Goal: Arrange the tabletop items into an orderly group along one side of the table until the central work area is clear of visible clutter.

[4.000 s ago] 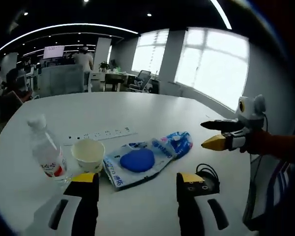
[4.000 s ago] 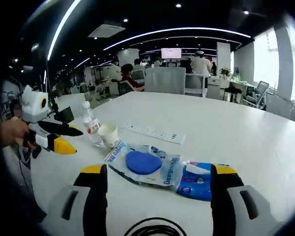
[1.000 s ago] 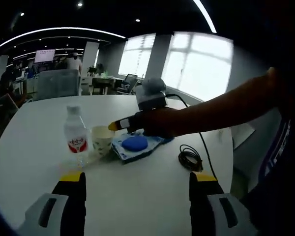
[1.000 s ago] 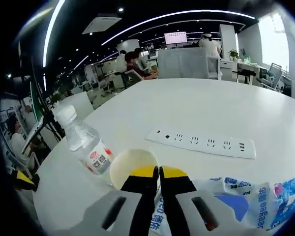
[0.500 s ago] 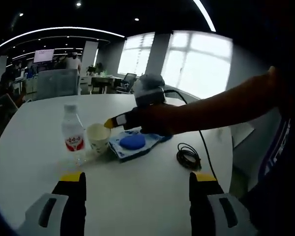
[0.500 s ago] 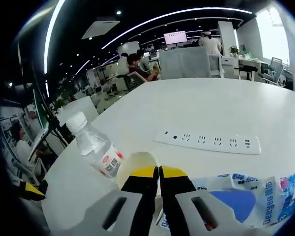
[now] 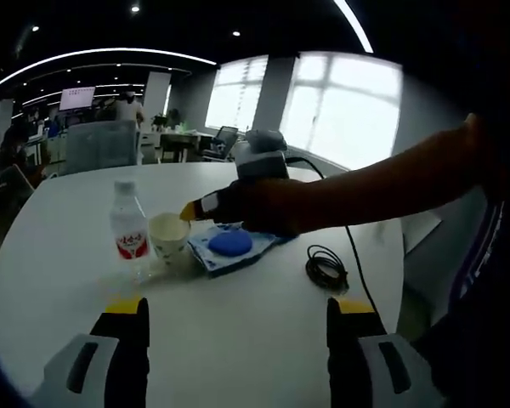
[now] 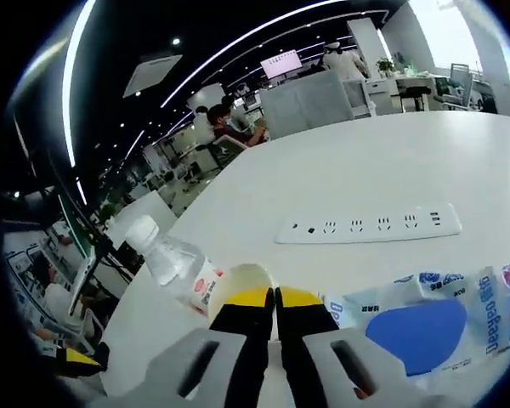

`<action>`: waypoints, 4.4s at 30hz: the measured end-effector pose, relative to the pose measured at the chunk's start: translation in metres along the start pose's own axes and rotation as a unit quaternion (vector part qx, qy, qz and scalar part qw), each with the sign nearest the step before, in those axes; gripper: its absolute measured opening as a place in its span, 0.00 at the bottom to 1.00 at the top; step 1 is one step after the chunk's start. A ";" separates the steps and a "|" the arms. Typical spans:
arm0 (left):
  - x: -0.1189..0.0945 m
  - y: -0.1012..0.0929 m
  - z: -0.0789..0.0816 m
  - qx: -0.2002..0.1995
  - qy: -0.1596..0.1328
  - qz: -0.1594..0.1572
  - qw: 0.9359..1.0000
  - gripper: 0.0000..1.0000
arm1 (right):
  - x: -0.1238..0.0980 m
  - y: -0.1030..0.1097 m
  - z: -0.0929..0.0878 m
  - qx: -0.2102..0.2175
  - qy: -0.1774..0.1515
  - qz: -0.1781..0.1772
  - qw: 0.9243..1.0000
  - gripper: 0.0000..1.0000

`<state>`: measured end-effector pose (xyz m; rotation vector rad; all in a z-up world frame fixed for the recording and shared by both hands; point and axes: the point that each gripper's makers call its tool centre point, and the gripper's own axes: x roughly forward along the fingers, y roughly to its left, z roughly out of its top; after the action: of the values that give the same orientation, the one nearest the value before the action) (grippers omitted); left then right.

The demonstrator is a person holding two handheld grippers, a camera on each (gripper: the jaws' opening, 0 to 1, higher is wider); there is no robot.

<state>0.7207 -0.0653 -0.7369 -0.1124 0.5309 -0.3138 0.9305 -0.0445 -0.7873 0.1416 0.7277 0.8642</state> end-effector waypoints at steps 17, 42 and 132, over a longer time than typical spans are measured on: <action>-0.004 -0.006 -0.007 0.001 0.008 0.001 1.000 0.84 | -0.002 -0.004 -0.008 -0.025 0.005 -0.013 1.000 0.00; -0.013 0.000 0.001 -0.003 -0.014 0.032 0.999 0.86 | -0.043 -0.008 -0.007 -0.145 -0.018 0.012 0.989 0.52; 0.180 -0.180 -0.027 0.053 0.099 -0.132 0.985 0.62 | -0.301 -0.206 -0.149 -0.017 0.013 -0.190 0.982 0.57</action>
<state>0.8065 -0.2943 -0.8132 -0.0488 0.6962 -0.6150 0.8398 -0.4263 -0.8230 -0.0403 0.7338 0.5136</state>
